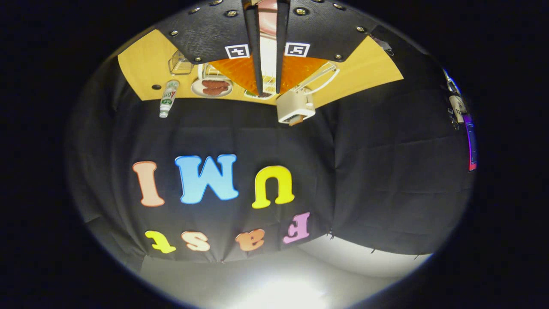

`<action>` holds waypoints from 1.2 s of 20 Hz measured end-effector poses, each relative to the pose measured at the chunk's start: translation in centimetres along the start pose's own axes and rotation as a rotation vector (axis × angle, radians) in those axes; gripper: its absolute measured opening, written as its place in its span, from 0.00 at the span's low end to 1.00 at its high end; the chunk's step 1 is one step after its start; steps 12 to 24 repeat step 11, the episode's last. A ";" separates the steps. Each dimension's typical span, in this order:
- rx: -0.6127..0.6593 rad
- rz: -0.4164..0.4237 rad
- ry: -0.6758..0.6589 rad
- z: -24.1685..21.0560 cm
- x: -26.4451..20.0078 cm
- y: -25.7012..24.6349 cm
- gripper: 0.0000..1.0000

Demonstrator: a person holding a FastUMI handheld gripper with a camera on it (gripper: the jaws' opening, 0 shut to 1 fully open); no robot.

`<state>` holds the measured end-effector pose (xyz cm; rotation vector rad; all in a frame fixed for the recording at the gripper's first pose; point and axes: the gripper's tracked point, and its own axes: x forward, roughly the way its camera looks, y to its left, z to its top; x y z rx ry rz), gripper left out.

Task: Take the plate from the dish rack, then take the spoon from the basket and place it into the plate.

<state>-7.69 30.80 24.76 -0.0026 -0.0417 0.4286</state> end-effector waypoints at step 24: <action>0.019 -0.160 -0.183 11.1 -1.9 -7.9 0.16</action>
